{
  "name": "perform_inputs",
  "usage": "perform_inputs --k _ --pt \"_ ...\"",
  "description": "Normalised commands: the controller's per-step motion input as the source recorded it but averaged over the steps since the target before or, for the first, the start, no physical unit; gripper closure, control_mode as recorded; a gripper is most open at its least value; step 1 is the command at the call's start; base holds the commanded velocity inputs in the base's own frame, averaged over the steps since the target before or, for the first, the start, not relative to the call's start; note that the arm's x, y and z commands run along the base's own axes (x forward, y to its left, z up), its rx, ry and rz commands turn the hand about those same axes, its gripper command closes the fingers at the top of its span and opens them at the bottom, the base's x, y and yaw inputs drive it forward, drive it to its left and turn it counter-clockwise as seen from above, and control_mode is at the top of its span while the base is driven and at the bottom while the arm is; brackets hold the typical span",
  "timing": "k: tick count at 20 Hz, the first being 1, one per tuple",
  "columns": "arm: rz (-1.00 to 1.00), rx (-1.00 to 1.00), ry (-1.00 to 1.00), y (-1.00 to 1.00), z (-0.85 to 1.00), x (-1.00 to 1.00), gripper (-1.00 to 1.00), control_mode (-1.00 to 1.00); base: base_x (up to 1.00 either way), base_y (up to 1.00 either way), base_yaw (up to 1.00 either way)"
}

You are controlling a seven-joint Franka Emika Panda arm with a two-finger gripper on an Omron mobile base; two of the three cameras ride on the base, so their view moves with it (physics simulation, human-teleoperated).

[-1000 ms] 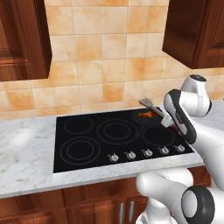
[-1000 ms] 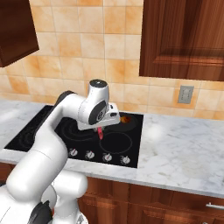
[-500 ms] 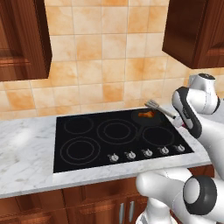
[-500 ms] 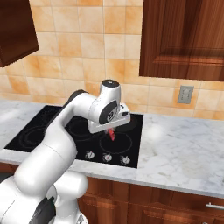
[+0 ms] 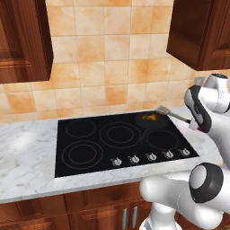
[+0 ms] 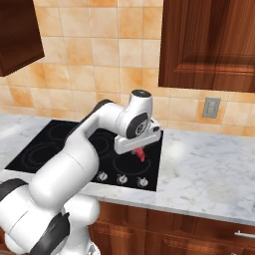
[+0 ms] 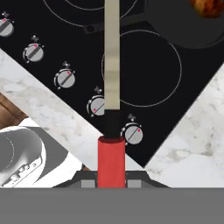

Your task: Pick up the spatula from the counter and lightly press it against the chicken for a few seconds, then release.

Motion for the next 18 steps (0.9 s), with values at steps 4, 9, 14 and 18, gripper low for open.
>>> perform_inputs --k 4,9,14,18 --pt "0.09 0.0 0.06 -0.31 0.0 0.14 1.0 -1.0 0.0 0.0 0.0" --pt "0.1 0.0 0.05 -0.28 0.0 0.15 1.0 -1.0 0.0 0.0 0.0" --pt "0.09 0.0 0.05 -0.19 -0.06 0.2 1.0 -1.0 0.0 0.0 0.0" --pt "0.09 0.0 0.04 -0.15 -0.06 0.21 1.0 -1.0 0.0 0.0 0.0"
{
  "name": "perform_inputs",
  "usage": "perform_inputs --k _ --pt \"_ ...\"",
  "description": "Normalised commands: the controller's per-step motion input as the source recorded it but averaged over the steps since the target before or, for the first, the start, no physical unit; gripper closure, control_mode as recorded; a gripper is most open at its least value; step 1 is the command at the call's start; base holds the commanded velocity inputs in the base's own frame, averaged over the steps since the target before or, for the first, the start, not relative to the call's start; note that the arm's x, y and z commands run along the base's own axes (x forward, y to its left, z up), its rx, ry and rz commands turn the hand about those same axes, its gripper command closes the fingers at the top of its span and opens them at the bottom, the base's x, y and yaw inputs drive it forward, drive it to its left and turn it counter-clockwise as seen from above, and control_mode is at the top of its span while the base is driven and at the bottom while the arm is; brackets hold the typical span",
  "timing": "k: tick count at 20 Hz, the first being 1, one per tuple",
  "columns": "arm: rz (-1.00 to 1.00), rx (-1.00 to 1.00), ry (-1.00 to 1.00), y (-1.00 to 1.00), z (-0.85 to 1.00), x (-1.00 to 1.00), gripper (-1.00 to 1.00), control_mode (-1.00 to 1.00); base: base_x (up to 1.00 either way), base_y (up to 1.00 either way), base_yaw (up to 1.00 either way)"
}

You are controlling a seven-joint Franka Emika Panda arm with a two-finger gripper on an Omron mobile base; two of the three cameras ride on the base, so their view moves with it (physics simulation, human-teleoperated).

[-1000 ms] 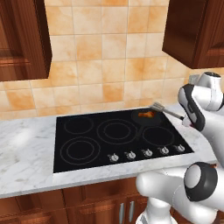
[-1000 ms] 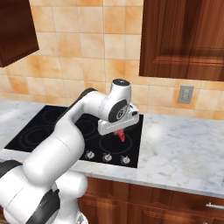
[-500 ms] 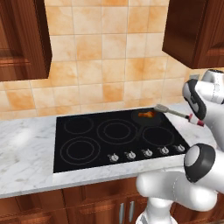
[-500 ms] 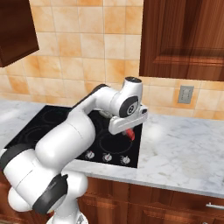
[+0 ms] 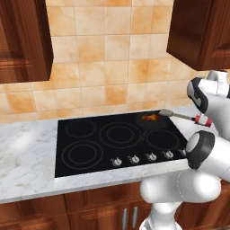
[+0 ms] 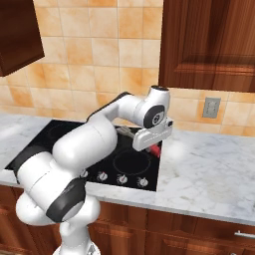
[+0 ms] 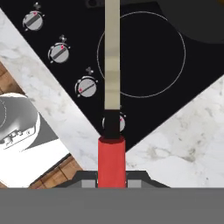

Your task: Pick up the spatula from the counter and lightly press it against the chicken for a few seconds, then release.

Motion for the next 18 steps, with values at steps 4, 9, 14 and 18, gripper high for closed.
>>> perform_inputs --k 4,9,14,18 --pt "0.08 -0.01 0.01 -0.12 0.0 0.14 1.0 -1.0 0.0 0.0 0.0" --pt "0.05 -0.02 0.0 -0.07 -0.05 0.01 1.0 -1.0 0.0 0.0 0.0" --pt "0.02 0.0 -0.03 0.0 -0.12 0.01 1.0 -1.0 0.0 0.0 0.0" --pt "0.0 0.0 -0.02 0.0 -0.08 0.01 1.0 -1.0 0.0 0.0 0.0"
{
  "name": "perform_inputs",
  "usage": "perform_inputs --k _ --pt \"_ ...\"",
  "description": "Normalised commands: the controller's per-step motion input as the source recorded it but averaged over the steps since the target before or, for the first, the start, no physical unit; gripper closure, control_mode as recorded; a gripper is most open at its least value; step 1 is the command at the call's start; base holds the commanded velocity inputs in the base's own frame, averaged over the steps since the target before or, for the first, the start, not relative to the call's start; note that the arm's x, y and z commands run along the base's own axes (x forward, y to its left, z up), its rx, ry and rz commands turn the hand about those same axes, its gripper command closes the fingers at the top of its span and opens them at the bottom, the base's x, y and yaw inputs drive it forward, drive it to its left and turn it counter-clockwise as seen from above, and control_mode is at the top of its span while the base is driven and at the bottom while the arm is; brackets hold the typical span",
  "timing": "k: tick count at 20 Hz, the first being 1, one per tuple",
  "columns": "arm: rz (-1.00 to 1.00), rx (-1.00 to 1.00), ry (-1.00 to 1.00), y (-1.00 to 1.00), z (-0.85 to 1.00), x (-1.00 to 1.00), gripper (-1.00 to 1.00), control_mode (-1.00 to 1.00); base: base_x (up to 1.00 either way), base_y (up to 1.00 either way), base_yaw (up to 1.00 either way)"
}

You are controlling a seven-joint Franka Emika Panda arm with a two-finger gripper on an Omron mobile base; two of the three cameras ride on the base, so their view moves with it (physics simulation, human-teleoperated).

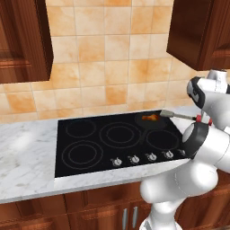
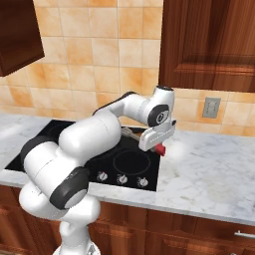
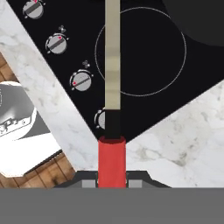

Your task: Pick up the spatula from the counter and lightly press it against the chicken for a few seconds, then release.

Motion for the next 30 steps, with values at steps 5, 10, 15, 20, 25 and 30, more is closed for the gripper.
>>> perform_inputs --k 5,10,15,20,25,30 --pt "0.0 -0.03 -0.03 0.0 0.0 0.0 1.0 -1.0 0.0 0.0 0.0" --pt "0.0 -0.01 -0.04 0.0 -0.06 0.0 1.0 -1.0 0.0 0.0 0.0" --pt "-0.02 0.0 -0.05 0.0 -0.14 0.0 1.0 -1.0 0.0 0.0 0.0" --pt "-0.04 0.0 -0.03 0.0 -0.07 0.01 1.0 -1.0 0.0 0.0 0.0" --pt "-0.03 0.0 0.0 0.0 0.0 0.11 1.0 -1.0 0.0 0.0 0.0" --pt "-0.02 0.0 0.0 0.0 0.0 0.16 1.0 -1.0 0.0 0.0 0.0"
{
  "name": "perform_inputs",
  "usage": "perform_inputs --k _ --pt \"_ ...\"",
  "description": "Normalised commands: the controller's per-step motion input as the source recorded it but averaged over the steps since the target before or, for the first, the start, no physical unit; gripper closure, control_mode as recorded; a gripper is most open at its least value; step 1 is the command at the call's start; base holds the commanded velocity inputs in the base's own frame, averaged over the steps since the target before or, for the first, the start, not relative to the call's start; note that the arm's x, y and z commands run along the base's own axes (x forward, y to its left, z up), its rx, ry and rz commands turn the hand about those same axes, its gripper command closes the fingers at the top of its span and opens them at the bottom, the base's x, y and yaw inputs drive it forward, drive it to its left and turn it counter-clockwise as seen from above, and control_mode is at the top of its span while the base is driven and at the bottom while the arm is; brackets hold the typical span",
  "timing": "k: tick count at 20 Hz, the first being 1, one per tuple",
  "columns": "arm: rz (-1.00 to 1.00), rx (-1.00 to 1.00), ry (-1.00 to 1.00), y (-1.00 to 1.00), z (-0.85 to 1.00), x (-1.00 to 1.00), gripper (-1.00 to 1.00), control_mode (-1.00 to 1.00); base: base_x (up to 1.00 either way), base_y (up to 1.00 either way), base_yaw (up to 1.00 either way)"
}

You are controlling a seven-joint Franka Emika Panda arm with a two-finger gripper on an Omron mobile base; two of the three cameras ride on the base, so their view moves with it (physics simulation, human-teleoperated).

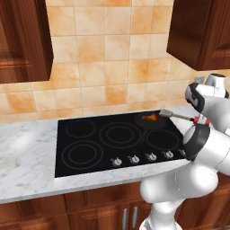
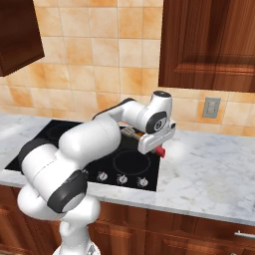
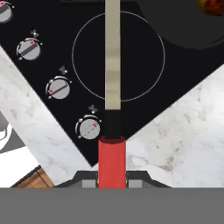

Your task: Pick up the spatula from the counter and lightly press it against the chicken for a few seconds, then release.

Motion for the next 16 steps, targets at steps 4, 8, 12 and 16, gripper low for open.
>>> perform_inputs --k 4,8,12,16 --pt "-0.01 0.0 0.0 0.0 0.0 0.08 1.0 -1.0 0.0 0.0 0.0" --pt "-0.01 0.0 0.0 0.0 -0.06 0.04 1.0 -1.0 0.0 0.0 0.0" --pt "-0.01 0.0 0.0 0.0 -0.1 0.03 1.0 -1.0 0.0 0.0 0.0" --pt "0.0 0.0 0.0 0.0 -0.03 0.01 1.0 -1.0 0.0 0.0 0.0"
